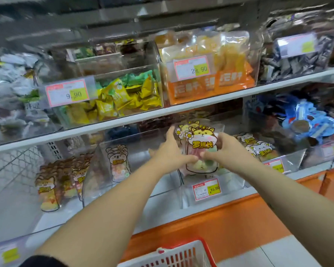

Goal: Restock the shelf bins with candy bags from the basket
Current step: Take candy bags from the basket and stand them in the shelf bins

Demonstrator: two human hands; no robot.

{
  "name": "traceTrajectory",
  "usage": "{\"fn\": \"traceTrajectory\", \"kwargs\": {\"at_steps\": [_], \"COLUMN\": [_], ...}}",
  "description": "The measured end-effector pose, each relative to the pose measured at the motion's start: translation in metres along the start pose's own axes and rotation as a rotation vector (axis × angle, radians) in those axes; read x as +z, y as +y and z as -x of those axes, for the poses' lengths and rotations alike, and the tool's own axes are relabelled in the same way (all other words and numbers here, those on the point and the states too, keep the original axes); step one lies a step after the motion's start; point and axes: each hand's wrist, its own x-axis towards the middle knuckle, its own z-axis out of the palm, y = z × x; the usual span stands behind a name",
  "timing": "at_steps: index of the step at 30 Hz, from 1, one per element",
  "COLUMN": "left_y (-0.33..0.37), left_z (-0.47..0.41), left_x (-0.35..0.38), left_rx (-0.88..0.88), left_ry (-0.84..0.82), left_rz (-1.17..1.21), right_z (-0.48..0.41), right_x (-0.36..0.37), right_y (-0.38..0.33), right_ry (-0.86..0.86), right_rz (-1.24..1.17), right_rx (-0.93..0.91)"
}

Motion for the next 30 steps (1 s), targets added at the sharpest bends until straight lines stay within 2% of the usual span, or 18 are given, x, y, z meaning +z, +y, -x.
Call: {"fn": "traceTrajectory", "kwargs": {"at_steps": [3,9,13,16,20,24,28,30], "left_y": [-0.013,-0.04,-0.033,-0.023,-0.02,-0.013,0.003,0.009], "left_z": [-0.017,-0.03,-0.031,-0.032,-0.034,-0.044,-0.051,-0.052], "left_x": [0.006,0.012,0.019,0.019,0.015,0.01,0.023,0.032], "left_rx": [-0.014,-0.065,-0.045,-0.067,-0.025,-0.014,-0.021,-0.013], "left_ry": [0.002,0.061,0.165,0.165,0.144,0.065,-0.204,-0.272], "left_rz": [-0.124,-0.163,-0.34,-0.41,-0.641,-0.878,-1.083,-1.135], "right_z": [-0.015,-0.047,-0.052,-0.057,-0.057,-0.056,-0.06,-0.062], "right_x": [0.005,0.025,0.031,0.039,0.054,0.053,0.048,0.048], "right_y": [0.003,0.009,0.009,0.019,0.041,0.049,0.056,0.059], "right_ry": [-0.011,-0.139,-0.249,-0.227,-0.123,-0.04,-0.068,-0.075], "right_rz": [0.28,0.395,0.489,0.469,0.446,0.412,0.554,0.623], "right_rx": [0.038,0.066,0.071,0.106,-0.027,-0.118,-0.168,-0.2]}}
